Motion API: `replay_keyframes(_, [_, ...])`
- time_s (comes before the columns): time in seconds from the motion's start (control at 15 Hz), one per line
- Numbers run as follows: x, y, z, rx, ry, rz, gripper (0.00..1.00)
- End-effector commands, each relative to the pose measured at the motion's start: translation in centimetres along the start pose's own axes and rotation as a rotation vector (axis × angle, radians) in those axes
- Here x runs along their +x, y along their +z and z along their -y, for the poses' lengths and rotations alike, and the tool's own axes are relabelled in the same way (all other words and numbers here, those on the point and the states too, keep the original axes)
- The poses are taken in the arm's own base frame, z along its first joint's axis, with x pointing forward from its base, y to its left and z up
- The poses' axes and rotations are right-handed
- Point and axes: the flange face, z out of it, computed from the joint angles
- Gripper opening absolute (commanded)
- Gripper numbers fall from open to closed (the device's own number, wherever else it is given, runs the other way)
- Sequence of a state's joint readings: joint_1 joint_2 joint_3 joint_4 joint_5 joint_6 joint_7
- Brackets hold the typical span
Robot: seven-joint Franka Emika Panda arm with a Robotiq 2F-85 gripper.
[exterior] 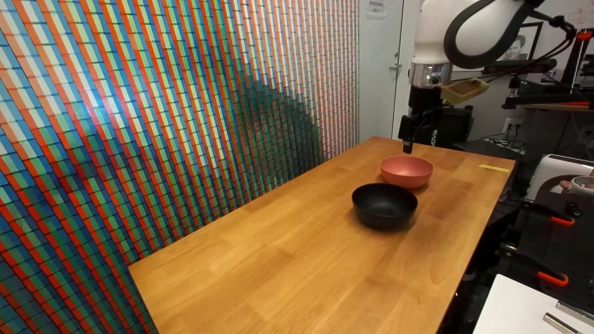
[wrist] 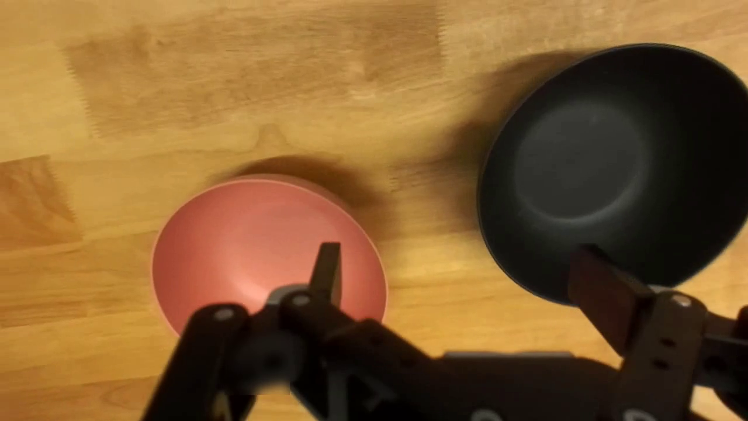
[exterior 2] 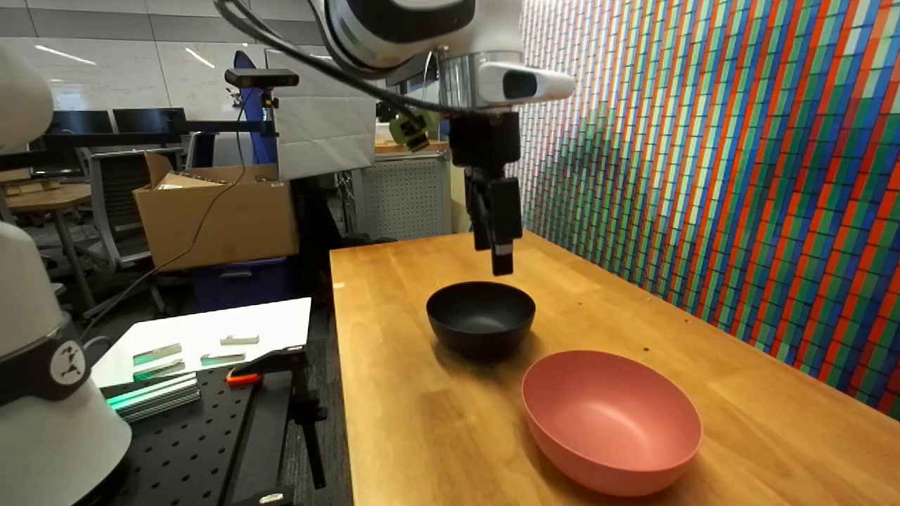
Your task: Put the black bowl in the pink bowl
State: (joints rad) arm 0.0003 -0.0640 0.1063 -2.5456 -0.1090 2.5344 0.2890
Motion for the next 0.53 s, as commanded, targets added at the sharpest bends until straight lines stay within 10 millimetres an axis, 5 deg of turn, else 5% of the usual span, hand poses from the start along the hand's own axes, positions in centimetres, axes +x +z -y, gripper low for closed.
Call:
replay_keyframes(0.0, [0.0,4.4,0.4,-0.077,0.001,-0.005,1.00])
replay_keyframes(0.2, [0.0,7.5,1.0,-0.136,-0.007,0.010,1.00])
replay_keyframes(0.27, [-0.7,6.2,0.5,-0.113,-0.016,0.023,1.00])
replay_keyframes(0.47, [-1.0,7.2,0.6,-0.119,-0.016,0.042,1.00])
